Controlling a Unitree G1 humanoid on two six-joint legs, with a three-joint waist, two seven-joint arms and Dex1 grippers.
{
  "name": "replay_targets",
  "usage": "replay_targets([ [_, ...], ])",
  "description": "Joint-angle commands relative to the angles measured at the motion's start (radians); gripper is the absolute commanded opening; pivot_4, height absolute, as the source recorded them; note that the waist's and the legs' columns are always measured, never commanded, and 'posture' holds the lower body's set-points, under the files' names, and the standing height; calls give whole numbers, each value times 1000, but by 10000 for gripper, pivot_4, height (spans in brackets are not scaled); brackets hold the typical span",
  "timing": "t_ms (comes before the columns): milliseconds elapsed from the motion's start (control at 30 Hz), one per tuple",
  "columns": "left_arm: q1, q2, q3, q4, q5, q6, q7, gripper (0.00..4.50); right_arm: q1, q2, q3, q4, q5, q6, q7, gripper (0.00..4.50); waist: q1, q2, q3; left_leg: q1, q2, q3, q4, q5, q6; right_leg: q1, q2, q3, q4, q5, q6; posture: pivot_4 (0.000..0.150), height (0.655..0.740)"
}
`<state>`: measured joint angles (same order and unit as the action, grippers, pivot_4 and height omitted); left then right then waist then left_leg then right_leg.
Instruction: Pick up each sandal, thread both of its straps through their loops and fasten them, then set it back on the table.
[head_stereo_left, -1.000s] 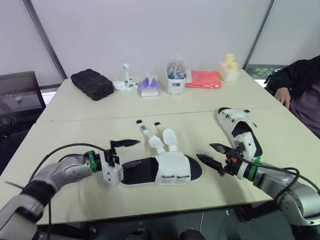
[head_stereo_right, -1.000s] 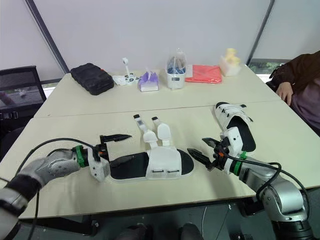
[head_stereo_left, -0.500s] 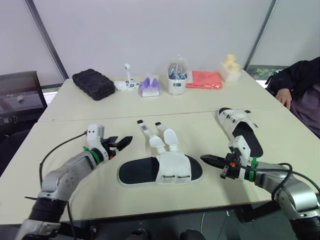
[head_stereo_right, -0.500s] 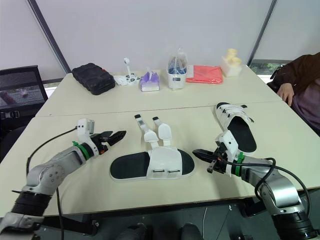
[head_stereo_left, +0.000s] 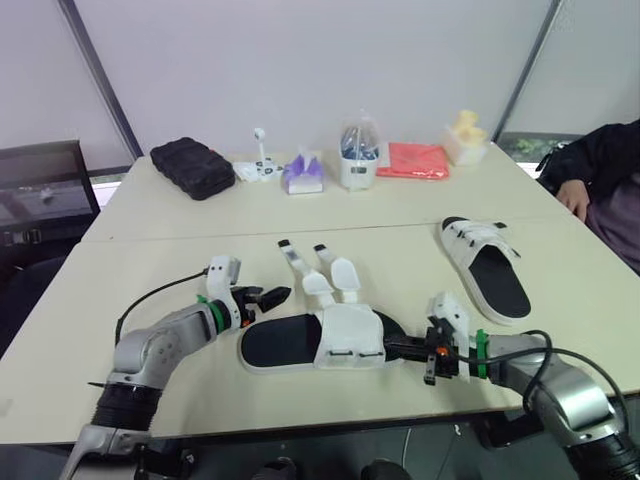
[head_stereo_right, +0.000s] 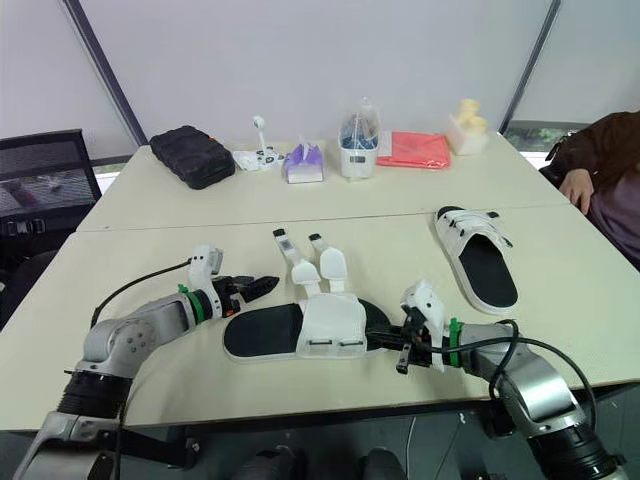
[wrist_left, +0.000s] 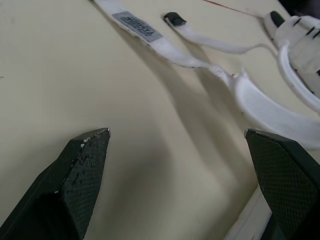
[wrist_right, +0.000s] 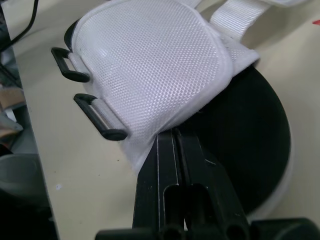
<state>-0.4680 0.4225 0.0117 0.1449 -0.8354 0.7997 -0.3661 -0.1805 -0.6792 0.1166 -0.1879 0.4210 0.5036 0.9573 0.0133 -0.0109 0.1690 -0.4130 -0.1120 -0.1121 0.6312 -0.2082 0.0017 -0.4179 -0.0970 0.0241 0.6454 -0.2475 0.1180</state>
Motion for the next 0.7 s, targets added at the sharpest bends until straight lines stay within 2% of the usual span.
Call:
replay_targets([
  [33, -88, -77, 64, 109, -61, 88, -40, 45000, -36, 37, 45, 48, -46, -63, 16, 303, 1, 0, 0, 2, 0, 0, 0, 0, 0, 2, 0, -1, 0, 0, 0, 1500, 7400],
  [267, -209, -147, 107, 290, -9, 119, -94, 45000, -43, 63, 45, 79, -71, -96, 21, 303, -5, -1, 0, 5, 0, -1, -2, 0, 0, 6, 0, -2, -4, 0, 0, 1500, 7400],
  [567, -527, -220, 212, 913, 168, -239, -135, 45000, -16, 84, 47, 59, -82, -94, 3, 303, -4, -4, -2, 6, 0, -2, -1, 0, 0, 10, 1, -4, -9, 0, 1, 1500, 7400],
  [700, -596, -226, 241, 1052, 229, -326, -155, 45000, -15, 89, 49, 58, -85, -92, -4, 303, -6, -4, -2, 6, 0, -2, -3, -1, 0, 10, 1, -4, -10, 0, 1, 1500, 7400],
])
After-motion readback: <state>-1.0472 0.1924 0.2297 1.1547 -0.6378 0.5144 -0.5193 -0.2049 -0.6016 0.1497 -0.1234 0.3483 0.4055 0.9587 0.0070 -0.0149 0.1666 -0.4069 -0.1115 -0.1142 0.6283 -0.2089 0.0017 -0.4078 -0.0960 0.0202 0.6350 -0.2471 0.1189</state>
